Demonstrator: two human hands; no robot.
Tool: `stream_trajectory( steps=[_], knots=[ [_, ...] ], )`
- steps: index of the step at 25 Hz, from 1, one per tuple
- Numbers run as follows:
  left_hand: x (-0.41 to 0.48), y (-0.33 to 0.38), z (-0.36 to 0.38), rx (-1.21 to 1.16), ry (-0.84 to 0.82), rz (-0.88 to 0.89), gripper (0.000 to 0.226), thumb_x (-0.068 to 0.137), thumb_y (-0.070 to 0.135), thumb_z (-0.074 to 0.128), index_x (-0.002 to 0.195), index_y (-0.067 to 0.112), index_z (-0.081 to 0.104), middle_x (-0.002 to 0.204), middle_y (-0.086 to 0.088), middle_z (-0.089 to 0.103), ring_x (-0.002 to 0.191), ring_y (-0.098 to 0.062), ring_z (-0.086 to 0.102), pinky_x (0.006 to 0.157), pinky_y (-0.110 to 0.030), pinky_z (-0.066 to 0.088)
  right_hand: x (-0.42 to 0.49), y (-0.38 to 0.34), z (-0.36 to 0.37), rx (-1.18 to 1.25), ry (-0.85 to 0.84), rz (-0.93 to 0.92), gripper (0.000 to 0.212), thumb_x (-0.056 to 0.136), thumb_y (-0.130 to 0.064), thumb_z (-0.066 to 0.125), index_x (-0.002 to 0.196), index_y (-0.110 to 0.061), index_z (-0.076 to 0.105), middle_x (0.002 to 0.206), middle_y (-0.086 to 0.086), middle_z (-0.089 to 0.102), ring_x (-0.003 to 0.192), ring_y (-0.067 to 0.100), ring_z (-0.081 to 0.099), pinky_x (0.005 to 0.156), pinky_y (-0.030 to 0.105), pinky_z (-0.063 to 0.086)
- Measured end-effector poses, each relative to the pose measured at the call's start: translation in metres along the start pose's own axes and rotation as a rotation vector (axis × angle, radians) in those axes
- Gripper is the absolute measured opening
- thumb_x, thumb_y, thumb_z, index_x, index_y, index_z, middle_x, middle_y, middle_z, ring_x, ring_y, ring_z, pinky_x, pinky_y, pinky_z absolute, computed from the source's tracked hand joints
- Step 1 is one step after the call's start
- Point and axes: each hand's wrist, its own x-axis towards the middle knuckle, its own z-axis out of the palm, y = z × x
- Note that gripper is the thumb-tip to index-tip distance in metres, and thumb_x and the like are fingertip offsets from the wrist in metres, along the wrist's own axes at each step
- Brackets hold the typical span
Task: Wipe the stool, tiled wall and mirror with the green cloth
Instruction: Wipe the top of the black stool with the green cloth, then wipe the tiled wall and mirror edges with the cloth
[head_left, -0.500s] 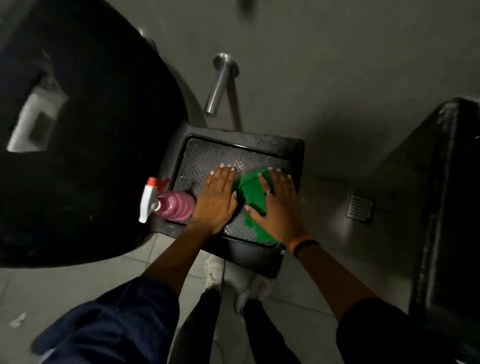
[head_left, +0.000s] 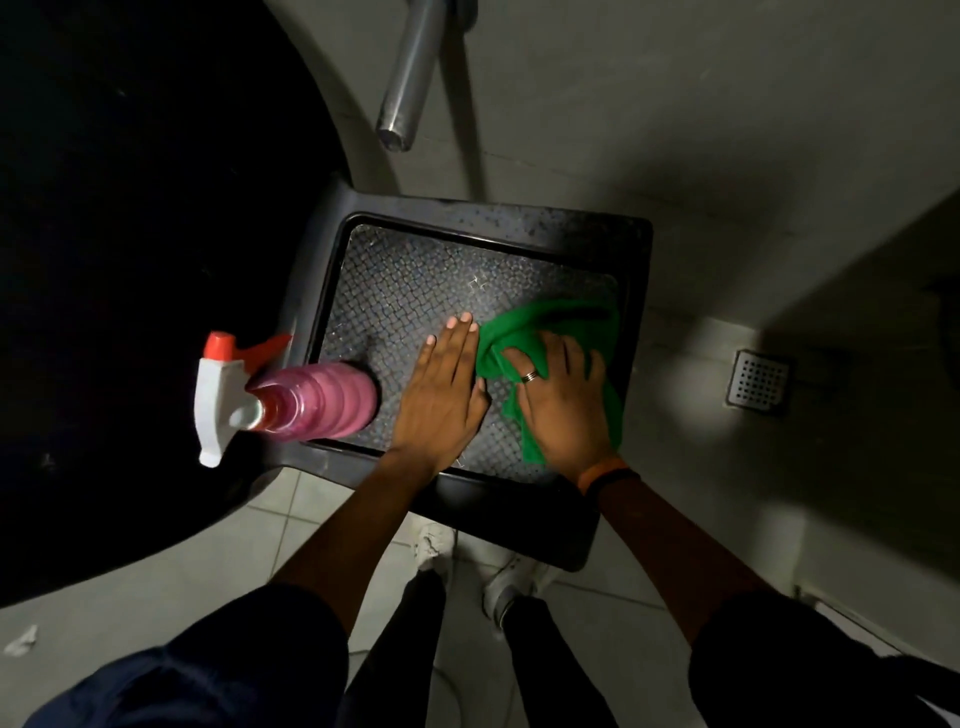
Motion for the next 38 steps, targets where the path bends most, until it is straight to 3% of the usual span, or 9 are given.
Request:
stream_trajectory(
  steps=[4,9,12,14,18,25,30,38],
  knots=[
    [0.001,0.010,-0.033,-0.039,-0.023,-0.006,0.064,0.102,0.025,0.037,0.156,0.002,0.012,0.166,-0.015,0.011,0.154,-0.027,0.008,0.127,-0.041,0.005,0.031,0.004,-0.033,-0.002,0.010,-0.001,0.040,0.078,-0.013,0.073,0.116,-0.021,0.063,0.103,0.015,0.061,0.095,0.036,0.059,0.080,0.046,0.049],
    [0.023,0.062,-0.139,0.022,0.160,0.135,0.065,0.098,0.025,0.032,0.156,0.002,0.013,0.167,-0.014,0.011,0.155,-0.025,0.005,0.127,-0.043,0.010,0.048,0.023,-0.148,-0.066,0.185,0.086,0.034,0.082,-0.019,0.066,0.116,-0.018,0.062,0.106,0.017,0.064,0.093,0.035,0.058,0.079,0.046,0.049],
    [0.043,0.113,-0.234,0.048,0.315,0.233,0.065,0.098,0.024,0.034,0.156,0.002,0.015,0.166,-0.013,0.013,0.155,-0.023,0.005,0.127,-0.041,0.010,0.066,0.041,-0.251,-0.081,0.368,0.102,0.030,0.086,-0.018,0.056,0.114,-0.021,0.064,0.103,0.015,0.066,0.086,0.034,0.061,0.071,0.044,0.048],
    [0.055,0.154,-0.310,0.063,0.443,0.329,0.065,0.097,0.021,0.040,0.155,0.001,0.018,0.166,-0.014,0.016,0.155,-0.023,0.006,0.127,-0.040,0.009,0.079,0.056,-0.334,-0.060,0.508,0.120,0.036,0.084,-0.022,0.047,0.116,-0.023,0.063,0.110,0.015,0.065,0.092,0.034,0.060,0.077,0.044,0.045],
    [0.066,0.251,-0.476,0.095,0.687,0.459,0.065,0.098,0.022,0.040,0.155,0.001,0.017,0.166,-0.015,0.016,0.155,-0.024,0.006,0.127,-0.039,0.009,0.098,0.089,-0.521,-0.054,0.813,0.121,0.039,0.083,-0.018,0.059,0.122,-0.025,0.057,0.120,0.014,0.060,0.102,0.030,0.047,0.082,0.043,0.036],
    [0.044,0.393,-0.699,0.124,1.043,0.564,0.064,0.100,0.027,0.030,0.157,0.005,0.010,0.167,-0.012,0.009,0.155,-0.021,0.002,0.127,-0.039,0.005,0.092,0.119,-0.792,-0.167,1.246,0.075,0.040,0.087,-0.017,0.045,0.124,-0.027,0.056,0.118,0.012,0.059,0.100,0.029,0.048,0.077,0.043,0.039],
    [0.041,0.460,-0.785,0.186,1.231,0.666,0.065,0.100,0.028,0.030,0.157,0.005,0.010,0.167,-0.012,0.011,0.155,-0.021,0.003,0.127,-0.042,0.010,0.080,0.141,-0.899,-0.222,1.464,0.060,0.043,0.084,-0.012,0.054,0.125,-0.026,0.051,0.116,0.015,0.060,0.100,0.030,0.049,0.076,0.043,0.044],
    [0.085,0.555,-0.862,0.220,1.353,0.874,0.064,0.100,0.031,0.027,0.156,0.003,0.013,0.166,-0.014,0.012,0.155,-0.023,0.005,0.126,-0.045,0.016,0.065,0.217,-1.033,-0.499,1.625,0.172,0.050,0.080,-0.009,0.063,0.126,-0.026,0.050,0.120,0.017,0.060,0.103,0.033,0.051,0.080,0.044,0.044]
  ],
)
